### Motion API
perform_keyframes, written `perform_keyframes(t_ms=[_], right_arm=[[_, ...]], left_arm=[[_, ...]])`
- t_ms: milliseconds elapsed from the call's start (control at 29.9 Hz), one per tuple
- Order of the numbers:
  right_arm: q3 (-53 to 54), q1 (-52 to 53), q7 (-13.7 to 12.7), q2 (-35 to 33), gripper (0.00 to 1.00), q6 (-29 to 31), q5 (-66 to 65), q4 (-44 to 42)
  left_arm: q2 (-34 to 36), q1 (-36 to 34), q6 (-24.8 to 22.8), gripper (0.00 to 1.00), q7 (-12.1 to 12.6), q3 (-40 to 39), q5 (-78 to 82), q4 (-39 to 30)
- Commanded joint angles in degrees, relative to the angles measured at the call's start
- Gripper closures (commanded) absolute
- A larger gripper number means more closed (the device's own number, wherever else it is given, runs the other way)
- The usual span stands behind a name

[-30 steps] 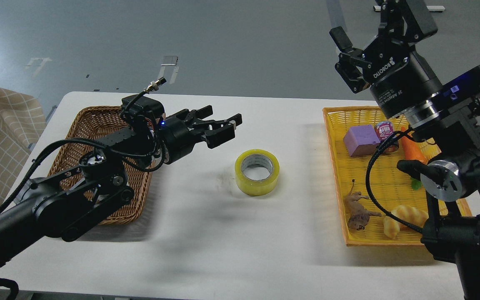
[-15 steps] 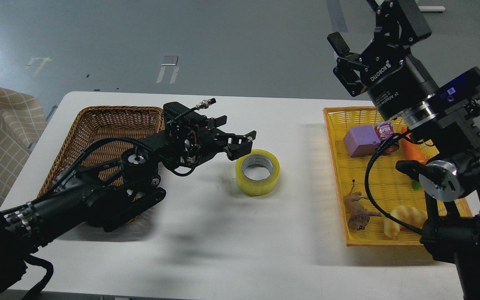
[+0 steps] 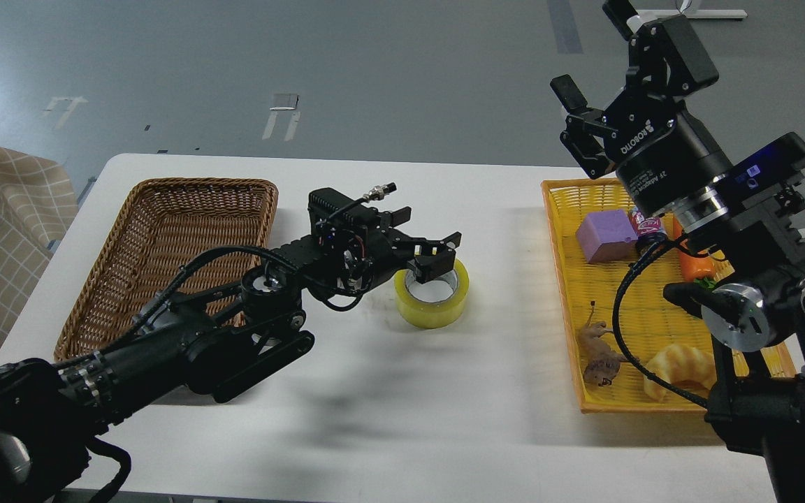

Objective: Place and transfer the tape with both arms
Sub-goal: 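Reach the left gripper toward the tape roll on the table, then close the left gripper on the rim of the tape roll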

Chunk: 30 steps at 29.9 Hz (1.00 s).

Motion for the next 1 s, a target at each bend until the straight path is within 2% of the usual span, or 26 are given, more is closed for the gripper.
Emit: perform_keyframes(t_ms=[0, 334, 835, 969], right_arm=[[0.01, -0.62, 0.0, 0.0, 0.0, 0.0, 0.0, -0.07], [0.01, -1.32, 0.0, 0.0, 0.0, 0.0, 0.09, 0.02], [0.1, -1.32, 0.0, 0.0, 0.0, 0.0, 0.09, 0.02], [0.1, -1.76, 0.0, 0.0, 0.0, 0.0, 0.18, 0.29]], left_arm=[[-2.14, 0.17, 0.58, 0.03, -0.09, 0.02, -0.01, 2.04], [-2.14, 2.02, 2.34, 0.03, -0.62, 0.02, -0.01, 6.17], [-1.61, 3.42, 2.6, 0.04, -0.71, 0.02, -0.01, 6.61], [-1.7, 3.43, 2.95, 0.13, -0.79, 0.02, -0.1, 6.61]])
